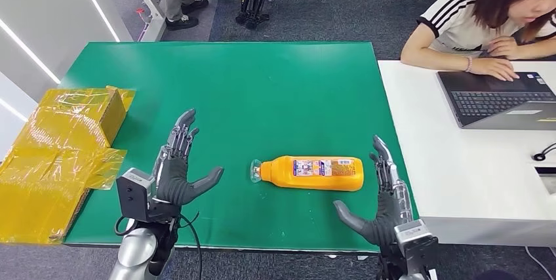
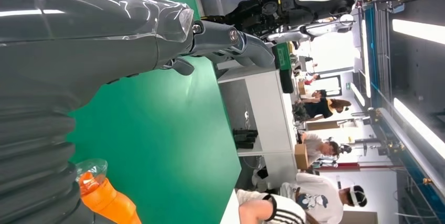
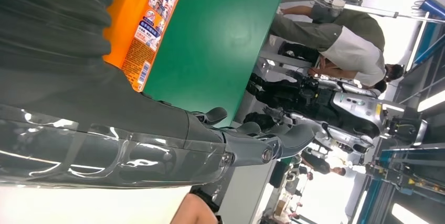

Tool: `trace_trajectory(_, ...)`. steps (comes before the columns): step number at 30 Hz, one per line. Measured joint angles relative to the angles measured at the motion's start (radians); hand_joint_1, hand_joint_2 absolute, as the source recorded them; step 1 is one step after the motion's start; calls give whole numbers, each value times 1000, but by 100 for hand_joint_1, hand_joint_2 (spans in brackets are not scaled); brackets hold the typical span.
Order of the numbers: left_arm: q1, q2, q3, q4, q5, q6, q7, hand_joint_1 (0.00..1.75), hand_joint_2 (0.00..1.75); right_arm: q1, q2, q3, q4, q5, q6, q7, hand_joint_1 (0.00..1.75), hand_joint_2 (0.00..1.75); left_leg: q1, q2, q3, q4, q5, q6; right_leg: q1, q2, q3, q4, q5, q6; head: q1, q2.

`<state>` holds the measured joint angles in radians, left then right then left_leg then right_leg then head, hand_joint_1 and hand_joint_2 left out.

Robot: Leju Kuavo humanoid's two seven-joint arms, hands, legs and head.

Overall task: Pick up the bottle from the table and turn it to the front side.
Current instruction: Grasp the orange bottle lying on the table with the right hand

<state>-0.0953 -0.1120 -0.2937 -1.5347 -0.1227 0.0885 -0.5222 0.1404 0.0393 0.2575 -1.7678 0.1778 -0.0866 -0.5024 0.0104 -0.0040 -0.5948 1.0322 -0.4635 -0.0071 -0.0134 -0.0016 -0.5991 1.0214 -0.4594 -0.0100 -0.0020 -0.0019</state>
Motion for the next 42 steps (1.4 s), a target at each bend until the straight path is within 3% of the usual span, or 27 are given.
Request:
trace_trajectory(10,0,-2,0,0,-2,-4,0,0,175,-3,0,0,0,24,-1,4,0,175,0,0,0,0,0,0,0,0,0,0,0,0,0,0)
trace_trajectory(18,-1,-19,-1,0,-20,-23,0,0,175,-41,-21,0,12,254,-43,97,0,175,0,1,0,0,0,0,0,1,0,0,0,0,0,0)
trace_trajectory(22,-11,-20,-2,4,-22,-31,0,0,175,-133,-72,0,74,316,-24,179,0,175,0,2,0,1,0,1,0,1,0,0,1,1,0,0)
trace_trajectory(28,-41,-19,-8,24,-24,-54,2,0,175,-289,-162,32,211,372,90,336,0,175,0,2,0,2,2,1,0,2,0,0,3,2,0,0)
trace_trajectory(34,-51,-19,-10,35,-24,-58,3,0,175,-351,-194,52,276,378,130,368,0,175,0,2,0,2,2,1,0,2,0,0,3,2,0,0)
trace_trajectory(38,-77,-18,-17,66,-27,-67,13,0,175,-633,-286,174,581,303,299,399,0,175,0,3,0,3,2,0,0,3,-1,0,5,1,0,0)
trace_trajectory(42,-96,-18,-20,88,-30,-73,12,0,175,-716,-292,246,720,230,340,377,0,175,0,3,0,3,2,0,0,3,-1,0,5,1,0,0)
